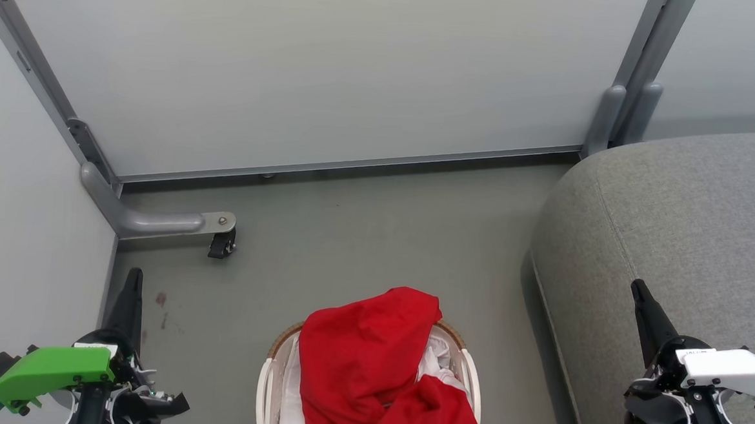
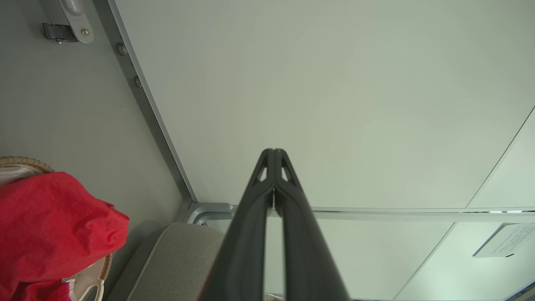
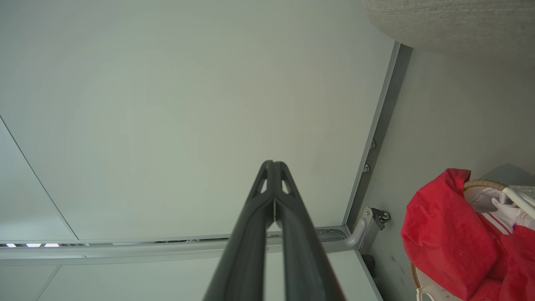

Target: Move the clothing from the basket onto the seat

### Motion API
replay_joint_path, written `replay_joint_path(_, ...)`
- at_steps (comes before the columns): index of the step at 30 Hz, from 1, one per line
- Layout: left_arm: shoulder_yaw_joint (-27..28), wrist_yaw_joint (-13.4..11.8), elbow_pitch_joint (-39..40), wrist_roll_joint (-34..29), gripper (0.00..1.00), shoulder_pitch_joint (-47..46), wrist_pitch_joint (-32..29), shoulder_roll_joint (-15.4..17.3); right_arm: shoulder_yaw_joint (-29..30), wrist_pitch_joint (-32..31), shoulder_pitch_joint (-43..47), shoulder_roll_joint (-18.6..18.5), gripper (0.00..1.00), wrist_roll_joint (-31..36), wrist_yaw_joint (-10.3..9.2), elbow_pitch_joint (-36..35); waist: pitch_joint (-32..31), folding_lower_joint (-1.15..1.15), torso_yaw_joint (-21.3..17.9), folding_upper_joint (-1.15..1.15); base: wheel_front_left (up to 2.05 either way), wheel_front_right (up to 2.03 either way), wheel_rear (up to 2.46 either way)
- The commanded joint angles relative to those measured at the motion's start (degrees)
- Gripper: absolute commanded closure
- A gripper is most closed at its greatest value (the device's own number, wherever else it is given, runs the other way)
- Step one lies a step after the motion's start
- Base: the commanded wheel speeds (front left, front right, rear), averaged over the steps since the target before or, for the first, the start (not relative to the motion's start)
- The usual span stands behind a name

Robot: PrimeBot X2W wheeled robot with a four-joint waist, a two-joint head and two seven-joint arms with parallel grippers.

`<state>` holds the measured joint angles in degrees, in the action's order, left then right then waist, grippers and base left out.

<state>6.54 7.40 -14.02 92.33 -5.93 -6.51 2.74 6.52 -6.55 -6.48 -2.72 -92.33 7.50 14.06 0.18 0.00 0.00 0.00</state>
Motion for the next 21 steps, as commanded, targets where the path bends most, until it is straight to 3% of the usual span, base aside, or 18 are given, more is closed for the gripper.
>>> replay_joint_path(1,0.08,0.25,0.09,0.16,1.00,-0.64,-0.19,0.30,0.05,-0.11,0.66,-0.36,1.00,-0.16,-0.02,-0.18,0.00,0.00,0.00,0.00,0.00,0.00,0.00)
replay_joint_path(21,0.08,0.25,0.09,0.16,1.00,-0.64,-0.19,0.30,0.05,-0.11,0.66,-0.36,1.00,-0.16,-0.02,-0.18,0.00,0.00,0.00,0.00,0.00,0.00,0.00)
